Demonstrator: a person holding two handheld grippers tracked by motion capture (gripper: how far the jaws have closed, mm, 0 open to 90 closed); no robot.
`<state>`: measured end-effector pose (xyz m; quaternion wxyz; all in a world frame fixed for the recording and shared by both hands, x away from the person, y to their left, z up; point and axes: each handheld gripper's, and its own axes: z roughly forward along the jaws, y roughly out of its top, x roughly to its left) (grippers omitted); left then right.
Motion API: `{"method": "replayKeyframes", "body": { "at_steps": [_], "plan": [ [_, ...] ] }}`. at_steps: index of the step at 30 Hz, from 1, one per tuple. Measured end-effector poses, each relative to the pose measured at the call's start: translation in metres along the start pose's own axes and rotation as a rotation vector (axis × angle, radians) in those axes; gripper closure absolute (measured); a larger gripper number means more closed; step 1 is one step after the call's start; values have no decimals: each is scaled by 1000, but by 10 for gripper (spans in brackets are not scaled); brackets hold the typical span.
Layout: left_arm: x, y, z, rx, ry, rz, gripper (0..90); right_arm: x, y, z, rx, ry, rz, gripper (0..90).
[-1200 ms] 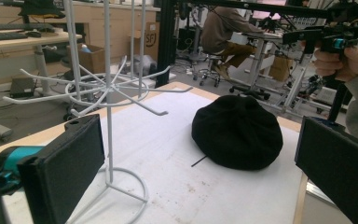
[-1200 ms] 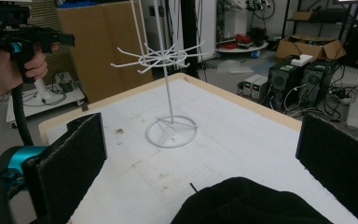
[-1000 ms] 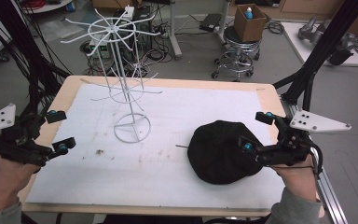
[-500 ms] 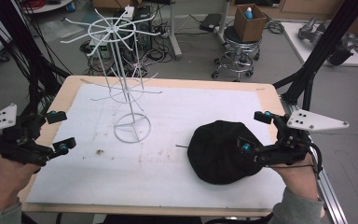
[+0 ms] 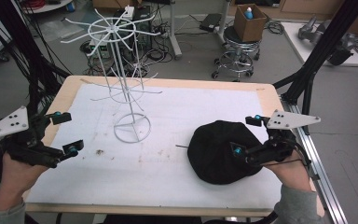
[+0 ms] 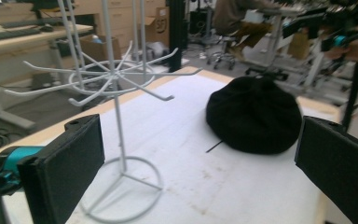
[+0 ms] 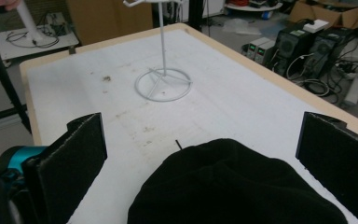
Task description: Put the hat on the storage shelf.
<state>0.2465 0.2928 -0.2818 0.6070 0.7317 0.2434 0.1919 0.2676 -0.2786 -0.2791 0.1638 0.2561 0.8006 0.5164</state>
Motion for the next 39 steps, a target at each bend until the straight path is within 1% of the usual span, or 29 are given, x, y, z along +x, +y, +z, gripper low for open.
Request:
{"method": "replayKeyframes", "body": {
  "at_steps": [1,2,5,9,10,13,16,17,18,19,20,21,22,25,26,30,36,39],
  "plan": [
    [0,-1,1,3,1,1,18,-1,-1,1,4,3,-1,7],
    [0,-2,2,4,-13,-9,18,-2,-2,2,2,5,-3,7],
    [0,-2,4,8,-19,-11,18,-5,-5,5,23,4,-10,7],
    [3,-5,6,15,-27,-25,18,-7,-8,7,20,13,-8,7],
    [3,-6,6,15,-25,-30,18,-8,-12,9,21,21,-9,7],
    [5,-7,6,14,-25,-39,18,-9,-15,11,24,23,-12,7],
    [6,-8,7,17,-26,-42,18,-10,-20,15,37,39,-10,7],
    [6,-8,7,22,-22,-40,18,-11,-24,17,47,62,-11,8],
    [6,-8,7,27,-21,-37,18,-11,-27,18,44,83,-4,8],
    [7,-9,7,27,-19,-41,18,-12,-30,18,39,86,-9,8],
    [8,-9,7,26,-17,-43,18,-12,-32,18,43,89,-3,8],
    [8,-9,7,24,-17,-47,18,-12,-32,18,43,89,-3,8],
    [8,-10,7,28,-17,-47,18,-14,-37,19,52,85,-2,7],
    [8,-10,8,32,-20,-44,18,-14,-38,23,83,81,-6,7],
    [8,-10,8,35,-20,-43,18,-14,-38,23,83,81,-6,7],
    [11,-9,5,30,-11,-48,18,-12,-43,31,92,111,-25,7],
    [14,-11,3,25,-6,-62,18,-14,-50,39,98,101,-31,7],
    [14,-13,7,38,-14,-64,18,-16,-52,44,99,90,-38,7]
  ]
}}
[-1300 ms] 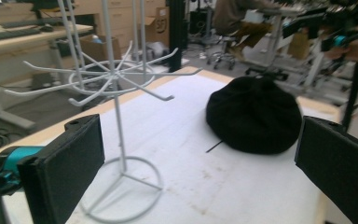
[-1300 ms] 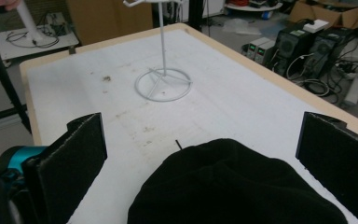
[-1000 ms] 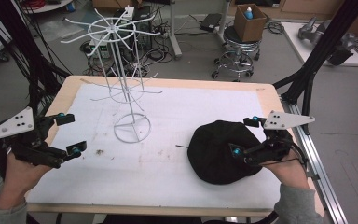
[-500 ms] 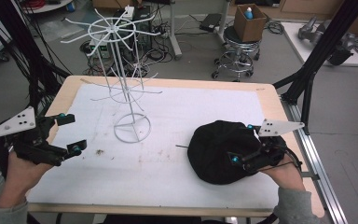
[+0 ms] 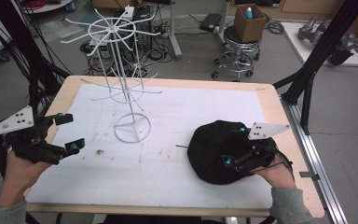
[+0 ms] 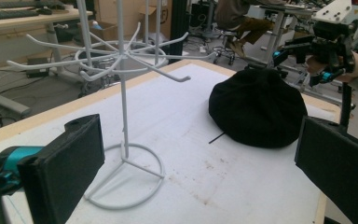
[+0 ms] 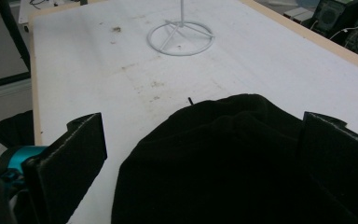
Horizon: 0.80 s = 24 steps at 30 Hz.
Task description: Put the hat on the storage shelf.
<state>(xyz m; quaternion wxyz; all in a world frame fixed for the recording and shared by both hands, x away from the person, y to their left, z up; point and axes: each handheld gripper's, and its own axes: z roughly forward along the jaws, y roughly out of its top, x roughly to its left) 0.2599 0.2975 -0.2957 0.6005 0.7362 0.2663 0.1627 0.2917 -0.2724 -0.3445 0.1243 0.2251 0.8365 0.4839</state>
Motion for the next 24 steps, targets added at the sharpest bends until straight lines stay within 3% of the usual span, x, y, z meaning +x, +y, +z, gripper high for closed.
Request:
{"method": "replayKeyframes", "body": {
  "at_steps": [8,24],
  "plan": [
    [1,-1,2,10,-4,-3,18,-5,2,9,-17,12,-21,7],
    [1,-6,-1,27,18,-5,18,-22,-1,35,15,49,-43,8]
  ]
}}
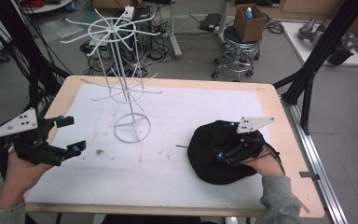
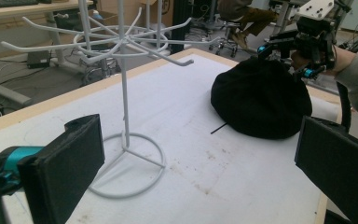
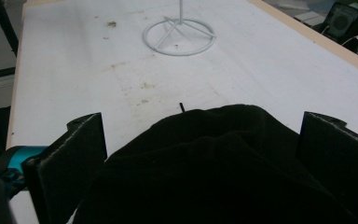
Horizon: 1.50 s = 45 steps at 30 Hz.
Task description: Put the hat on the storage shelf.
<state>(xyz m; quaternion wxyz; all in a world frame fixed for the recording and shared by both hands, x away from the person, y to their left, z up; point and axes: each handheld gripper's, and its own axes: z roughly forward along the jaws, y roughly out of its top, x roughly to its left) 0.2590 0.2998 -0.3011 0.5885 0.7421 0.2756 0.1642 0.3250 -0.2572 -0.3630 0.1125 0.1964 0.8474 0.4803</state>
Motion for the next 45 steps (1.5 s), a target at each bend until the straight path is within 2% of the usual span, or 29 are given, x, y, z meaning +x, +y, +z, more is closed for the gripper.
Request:
{"method": "replayKeyframes", "body": {
  "at_steps": [7,13,18,26,28,32,35,36,38,39,43,45],
  "plan": [
    [2,-2,-8,-11,25,-7,18,-2,-2,9,37,5,-18,8],
    [0,-2,-10,-11,27,-6,18,-3,-3,14,57,-3,-15,8],
    [-1,-2,-8,-2,24,-4,18,-4,-4,16,79,-10,-32,13],
    [-1,-3,-10,-2,29,-5,18,-7,-7,17,110,-20,-57,97],
    [-2,-3,-12,-5,33,-5,18,-8,-9,17,129,-22,-77,172],
    [-2,-3,-14,-5,38,-5,18,-9,-9,17,132,-19,-80,237],
    [-1,-3,-15,-8,44,-8,18,-8,-8,18,138,-19,-99,369],
    [-2,-3,-16,-10,44,-8,18,-8,-8,18,138,-19,-99,369],
    [-1,-3,-16,-8,44,-6,18,-7,-7,18,152,-24,-116,452],
    [-2,-3,-16,-12,40,-8,18,-7,-7,18,152,-24,-116,452],
    [-2,-3,-16,-11,34,-6,18,-7,-7,17,162,-20,-103,590],
    [-2,-3,-16,-10,34,-7,18,-6,-7,17,166,-18,-106,610]
  ]
}}
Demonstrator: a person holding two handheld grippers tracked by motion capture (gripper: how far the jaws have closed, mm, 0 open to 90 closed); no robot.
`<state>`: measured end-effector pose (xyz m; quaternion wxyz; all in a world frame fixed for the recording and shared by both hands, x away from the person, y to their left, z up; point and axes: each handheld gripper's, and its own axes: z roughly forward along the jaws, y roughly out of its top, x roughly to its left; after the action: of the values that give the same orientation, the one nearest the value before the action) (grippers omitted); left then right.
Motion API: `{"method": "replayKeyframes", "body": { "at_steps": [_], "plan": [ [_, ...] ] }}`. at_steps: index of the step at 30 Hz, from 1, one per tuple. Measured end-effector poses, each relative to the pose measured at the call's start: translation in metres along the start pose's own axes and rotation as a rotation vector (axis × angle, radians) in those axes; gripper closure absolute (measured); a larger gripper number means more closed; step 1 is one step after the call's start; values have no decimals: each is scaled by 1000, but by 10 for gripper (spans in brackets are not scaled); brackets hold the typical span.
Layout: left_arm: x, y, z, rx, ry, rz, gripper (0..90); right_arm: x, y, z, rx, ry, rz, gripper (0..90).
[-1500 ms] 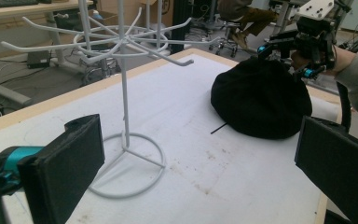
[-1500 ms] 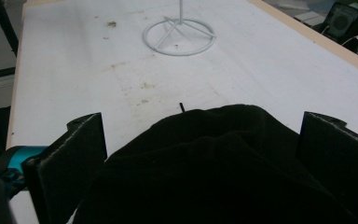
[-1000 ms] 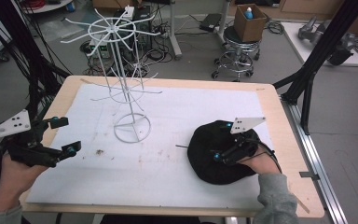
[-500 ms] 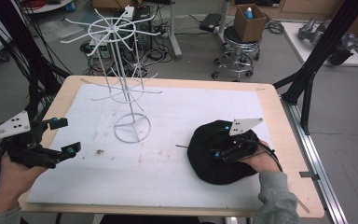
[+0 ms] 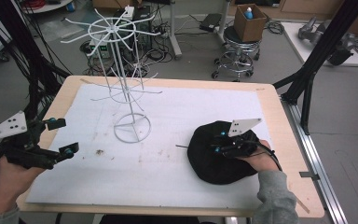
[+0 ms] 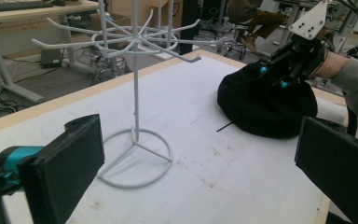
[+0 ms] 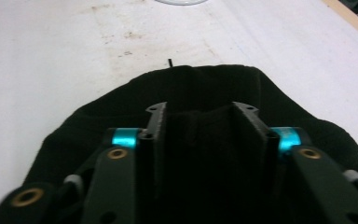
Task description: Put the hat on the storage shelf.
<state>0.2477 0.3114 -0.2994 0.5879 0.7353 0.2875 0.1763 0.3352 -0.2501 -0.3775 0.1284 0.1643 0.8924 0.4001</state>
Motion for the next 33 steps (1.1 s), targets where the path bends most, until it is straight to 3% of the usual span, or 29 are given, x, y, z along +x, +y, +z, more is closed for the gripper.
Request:
{"method": "replayKeyframes", "body": {
  "at_steps": [5,10,23,33],
  "plan": [
    [0,0,0,2,4,1,18,0,-1,0,28,12,33,663],
    [0,0,1,5,2,2,18,-1,-1,-3,8,20,47,672],
    [-1,-1,3,12,-3,2,18,-1,6,-23,-102,30,102,689],
    [-1,-1,3,5,0,-1,18,0,15,-40,-152,15,123,700]
  ]
}}
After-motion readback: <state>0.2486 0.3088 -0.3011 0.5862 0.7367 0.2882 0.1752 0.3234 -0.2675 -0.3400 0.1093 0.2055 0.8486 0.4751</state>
